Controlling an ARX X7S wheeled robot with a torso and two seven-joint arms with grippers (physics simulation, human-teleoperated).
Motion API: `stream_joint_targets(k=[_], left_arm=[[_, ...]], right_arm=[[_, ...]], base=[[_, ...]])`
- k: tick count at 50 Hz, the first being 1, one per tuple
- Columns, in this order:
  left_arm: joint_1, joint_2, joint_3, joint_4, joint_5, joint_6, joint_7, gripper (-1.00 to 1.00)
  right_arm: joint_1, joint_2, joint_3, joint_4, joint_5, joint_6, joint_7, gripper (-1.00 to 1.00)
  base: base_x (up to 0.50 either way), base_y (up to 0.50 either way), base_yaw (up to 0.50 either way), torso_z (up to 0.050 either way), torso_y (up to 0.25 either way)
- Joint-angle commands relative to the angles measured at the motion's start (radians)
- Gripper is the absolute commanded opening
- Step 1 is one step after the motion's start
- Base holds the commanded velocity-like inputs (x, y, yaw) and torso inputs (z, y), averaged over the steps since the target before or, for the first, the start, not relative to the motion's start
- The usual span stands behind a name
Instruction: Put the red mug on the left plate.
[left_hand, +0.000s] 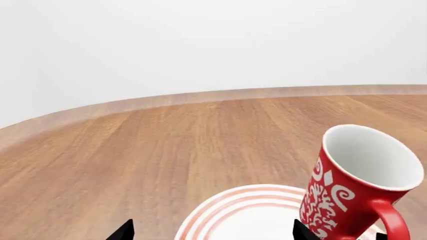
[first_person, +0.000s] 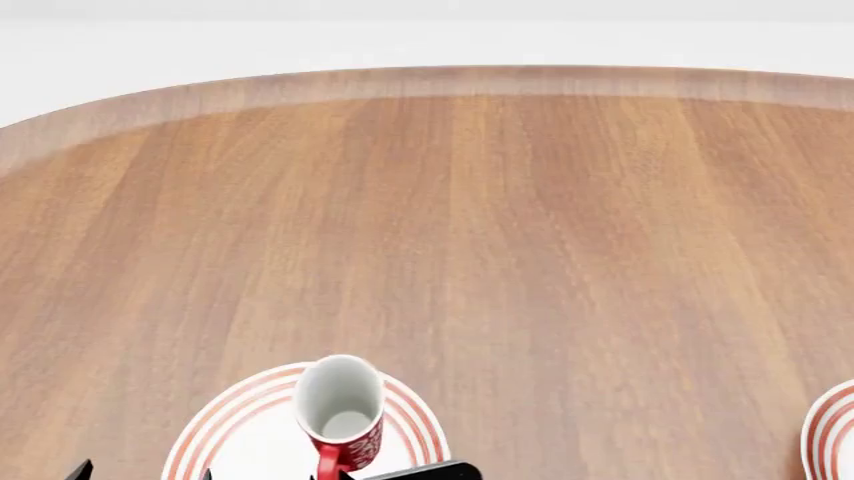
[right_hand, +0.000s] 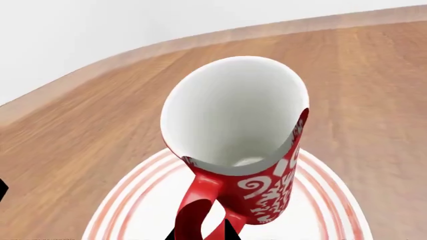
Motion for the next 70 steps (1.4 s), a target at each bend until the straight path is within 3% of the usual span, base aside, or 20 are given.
stream_joint_targets(k=[1,49,70], left_arm=[[-0.001,-0.002,0.003,-0.001,-0.002,0.002,-0.003,1.00],[-0.001,-0.014,0.014,0.004,-0.012,0.006,-0.015,1.00],[-0.004,-0.017,0.021,0.001,-0.014,0.009,-0.019,1.00]], right_arm=[[0.010,-0.022,0.004,0.053,-0.003,-0.019,-0.049,-1.00],[0.047,-0.124,-0.037,0.321,0.001,-0.109,-0.158,-1.00],[0.082,-0.139,-0.146,0.404,0.079,-0.165,-0.145,-1.00]], base=[[0.00,0.00,0.00,0.000,0.010],[0.00,0.00,0.00,0.000,0.000],[0.00,0.00,0.00,0.000,0.000]])
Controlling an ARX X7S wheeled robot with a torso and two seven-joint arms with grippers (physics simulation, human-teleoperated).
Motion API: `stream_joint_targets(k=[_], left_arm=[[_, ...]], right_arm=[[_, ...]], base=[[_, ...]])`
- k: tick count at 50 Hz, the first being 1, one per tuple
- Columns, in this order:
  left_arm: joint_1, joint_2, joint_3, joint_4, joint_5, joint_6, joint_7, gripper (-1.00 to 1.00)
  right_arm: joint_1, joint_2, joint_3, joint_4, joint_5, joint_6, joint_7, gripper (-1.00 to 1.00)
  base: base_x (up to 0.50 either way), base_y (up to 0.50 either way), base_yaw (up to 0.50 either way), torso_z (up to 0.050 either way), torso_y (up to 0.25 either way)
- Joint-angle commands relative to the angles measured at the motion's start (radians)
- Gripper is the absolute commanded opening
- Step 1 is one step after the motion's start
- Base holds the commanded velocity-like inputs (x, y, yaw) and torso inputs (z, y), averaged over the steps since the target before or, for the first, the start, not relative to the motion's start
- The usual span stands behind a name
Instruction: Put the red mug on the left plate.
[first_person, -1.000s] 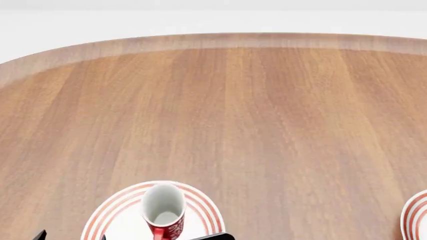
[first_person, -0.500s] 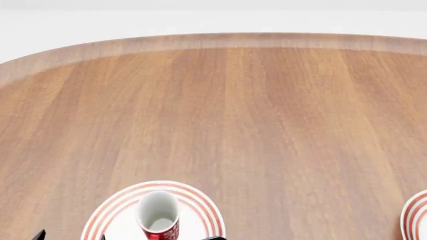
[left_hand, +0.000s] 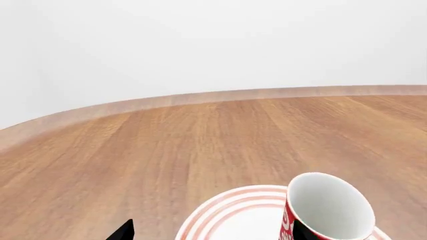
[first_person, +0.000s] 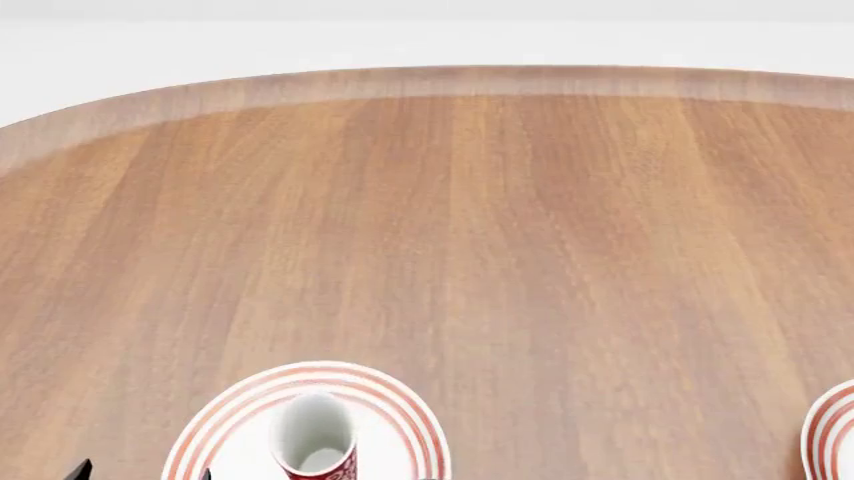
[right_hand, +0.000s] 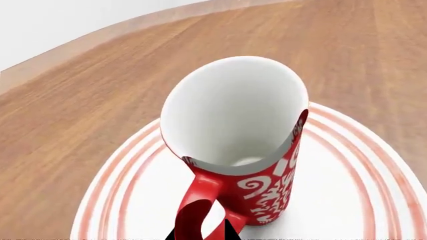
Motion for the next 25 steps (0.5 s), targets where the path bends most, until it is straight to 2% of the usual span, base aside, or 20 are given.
stream_joint_targets(k=[1,20,21,25], left_arm=[[-0.001,-0.002,0.002,-0.001,-0.003,0.002,-0.002,1.00],[0.001,-0.007,0.009,0.004,-0.002,0.002,-0.008,1.00],[0.000,-0.007,0.009,0.004,-0.002,0.002,-0.008,1.00],[-0.001,-0.008,0.009,0.002,-0.004,0.003,-0.008,1.00]], right_arm=[[0.024,-0.009,-0.063,0.038,0.033,-0.034,0.008,-1.00],[0.061,-0.010,-0.228,0.088,0.179,-0.101,0.033,-1.00],[0.062,-0.009,-0.234,0.089,0.188,-0.100,0.033,1.00],[0.062,-0.006,-0.247,0.087,0.203,-0.108,0.034,1.00]], base=[[0.00,0.00,0.00,0.000,0.000],[0.00,0.00,0.00,0.000,0.000],[0.01,0.00,0.00,0.000,0.000],[0.00,0.00,0.00,0.000,0.000]])
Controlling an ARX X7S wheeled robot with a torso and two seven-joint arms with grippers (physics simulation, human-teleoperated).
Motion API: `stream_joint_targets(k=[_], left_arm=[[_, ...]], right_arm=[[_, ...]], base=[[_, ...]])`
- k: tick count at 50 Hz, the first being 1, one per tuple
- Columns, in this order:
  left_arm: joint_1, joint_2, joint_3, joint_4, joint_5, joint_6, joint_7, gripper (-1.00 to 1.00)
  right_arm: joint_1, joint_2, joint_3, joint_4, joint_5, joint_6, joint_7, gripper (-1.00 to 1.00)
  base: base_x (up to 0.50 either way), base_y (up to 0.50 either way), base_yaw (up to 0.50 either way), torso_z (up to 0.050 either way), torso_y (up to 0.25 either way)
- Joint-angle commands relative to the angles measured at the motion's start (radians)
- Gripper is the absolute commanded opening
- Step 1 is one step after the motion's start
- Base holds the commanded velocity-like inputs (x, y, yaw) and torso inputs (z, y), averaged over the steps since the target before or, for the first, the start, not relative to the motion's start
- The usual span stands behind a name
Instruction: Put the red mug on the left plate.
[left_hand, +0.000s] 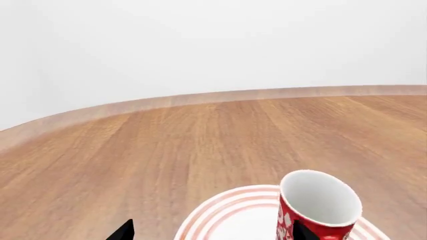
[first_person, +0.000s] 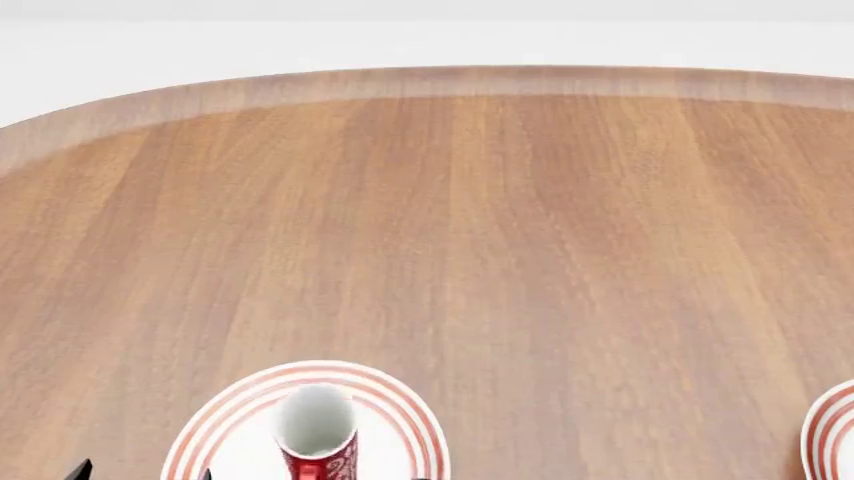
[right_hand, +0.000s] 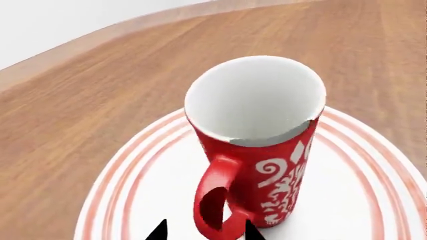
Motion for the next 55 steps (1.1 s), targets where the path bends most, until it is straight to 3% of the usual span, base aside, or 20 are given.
stream_joint_targets(k=[1,14,23,33,55], left_arm=[[-0.002,-0.002,0.003,-0.002,-0.001,0.001,-0.002,1.00],[0.006,-0.011,0.005,0.029,-0.003,-0.009,-0.012,1.00],[0.064,-0.053,0.004,0.227,0.020,-0.067,-0.066,1.00],[0.083,-0.071,0.012,0.297,0.049,-0.089,-0.090,1.00],[0.096,-0.087,0.024,0.363,0.069,-0.109,-0.107,1.00]], right_arm=[[0.013,0.000,-0.075,0.025,0.067,-0.025,0.014,1.00],[0.016,0.061,-0.116,-0.115,0.069,-0.012,0.097,1.00],[-0.013,0.211,-0.152,-0.436,-0.001,-0.019,0.266,1.00],[-0.036,0.327,-0.170,-0.665,-0.083,-0.036,0.398,1.00],[-0.056,0.440,-0.187,-0.915,-0.197,-0.029,0.539,1.00]], base=[[0.00,0.00,0.00,0.000,0.000],[0.00,0.00,0.00,0.000,0.000],[0.00,0.00,0.00,0.000,0.000],[0.00,0.00,0.00,0.000,0.000],[0.00,0.00,0.00,0.000,0.000]])
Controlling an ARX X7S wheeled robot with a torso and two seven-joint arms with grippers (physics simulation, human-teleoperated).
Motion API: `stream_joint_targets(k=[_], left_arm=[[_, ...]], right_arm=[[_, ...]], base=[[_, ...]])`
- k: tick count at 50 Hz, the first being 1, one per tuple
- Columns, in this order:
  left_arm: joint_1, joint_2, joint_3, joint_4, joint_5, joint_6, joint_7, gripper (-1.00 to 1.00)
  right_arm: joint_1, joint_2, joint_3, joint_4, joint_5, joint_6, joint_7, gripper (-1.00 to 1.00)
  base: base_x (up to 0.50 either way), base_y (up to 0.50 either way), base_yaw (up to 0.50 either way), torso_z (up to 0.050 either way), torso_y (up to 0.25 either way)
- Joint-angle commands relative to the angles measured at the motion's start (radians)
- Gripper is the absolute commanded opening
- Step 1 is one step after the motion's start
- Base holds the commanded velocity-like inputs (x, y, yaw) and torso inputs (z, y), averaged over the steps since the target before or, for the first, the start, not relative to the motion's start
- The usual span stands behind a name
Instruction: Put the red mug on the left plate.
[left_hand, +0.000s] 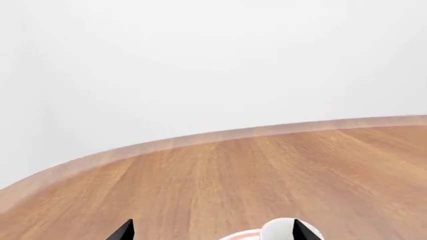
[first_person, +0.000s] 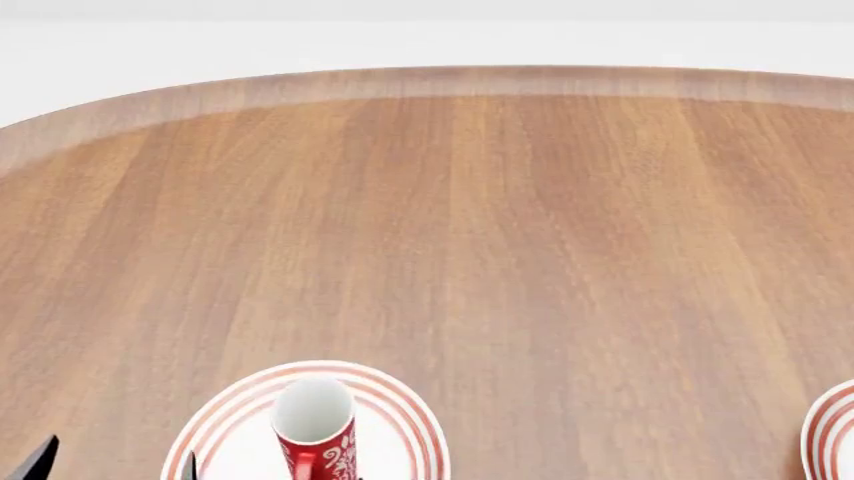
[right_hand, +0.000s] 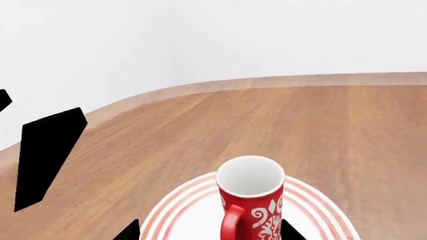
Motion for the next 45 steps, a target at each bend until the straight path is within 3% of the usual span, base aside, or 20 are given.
stream_joint_targets(k=[1,16,45], left_arm=[[0.008,-0.009,0.007,0.034,0.011,-0.009,-0.010,1.00],[0.036,-0.029,0.006,0.112,0.025,-0.025,-0.031,1.00],[0.047,-0.045,0.000,0.141,0.027,-0.030,-0.047,1.00]], right_arm=[[-0.010,0.065,-0.012,-0.148,-0.068,0.013,0.093,1.00],[-0.030,0.148,-0.031,-0.358,-0.189,0.041,0.210,1.00],[-0.060,0.242,-0.033,-0.539,-0.310,0.062,0.301,1.00]], base=[[0.00,0.00,0.00,0.000,0.000],[0.00,0.00,0.00,0.000,0.000],[0.00,0.00,0.00,0.000,0.000]])
